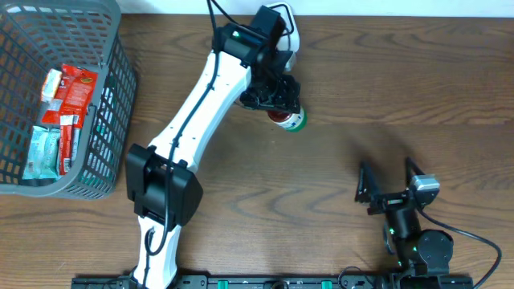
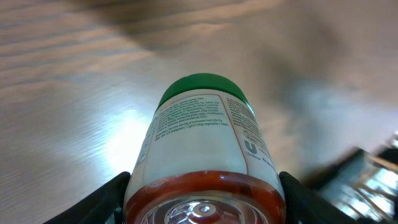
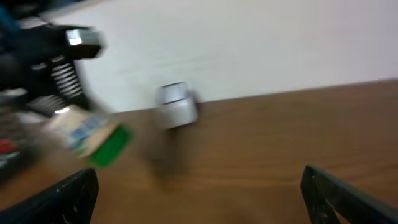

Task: Scan the item barcode
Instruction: 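Move the right gripper toward the jar held by the left gripper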

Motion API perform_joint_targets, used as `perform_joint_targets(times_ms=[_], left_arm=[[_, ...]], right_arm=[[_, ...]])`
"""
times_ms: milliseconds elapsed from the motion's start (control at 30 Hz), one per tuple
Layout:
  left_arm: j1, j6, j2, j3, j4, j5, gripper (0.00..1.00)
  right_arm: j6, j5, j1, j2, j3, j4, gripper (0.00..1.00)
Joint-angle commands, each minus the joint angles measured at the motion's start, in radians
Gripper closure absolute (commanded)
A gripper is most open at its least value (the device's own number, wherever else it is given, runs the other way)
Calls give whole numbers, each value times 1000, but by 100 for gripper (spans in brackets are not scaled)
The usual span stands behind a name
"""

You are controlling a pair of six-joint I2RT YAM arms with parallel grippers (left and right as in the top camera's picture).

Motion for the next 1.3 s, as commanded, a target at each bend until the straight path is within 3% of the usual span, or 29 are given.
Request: perform_joint_targets(times_ms=[0, 167, 300, 333, 533, 667, 733, 833, 967, 1267], left_arm=[[51, 108, -8, 0, -9, 232, 47], [87, 174, -8, -13, -63, 247, 47], [87, 185, -8, -55, -49, 247, 47], [89, 184, -8, -75, -29, 251, 47], [89, 183, -8, -82, 5, 257, 46], [89, 184, -8, -85, 4, 249, 46], [89, 185, -8, -85, 5, 245, 46], [87, 185, -8, -86, 6, 245, 46], [78, 180, -7, -112, 24, 212, 46], [21, 156, -7, -230, 103, 143, 46]], right_arm=[[185, -230, 3, 64, 31, 0, 1], [251, -420, 3, 290, 118, -14, 1], [229, -672, 3, 632, 291, -14, 1], [206, -808, 3, 786, 376, -11, 1], [190, -1123, 2, 1177, 511, 82, 2], [144, -1143, 2, 1348, 502, 86, 46], [96, -1157, 2, 1400, 502, 87, 60], [40, -1152, 3, 1443, 502, 87, 62], [13, -1085, 4, 1463, 502, 87, 73], [14, -887, 37, 1463, 502, 82, 82]])
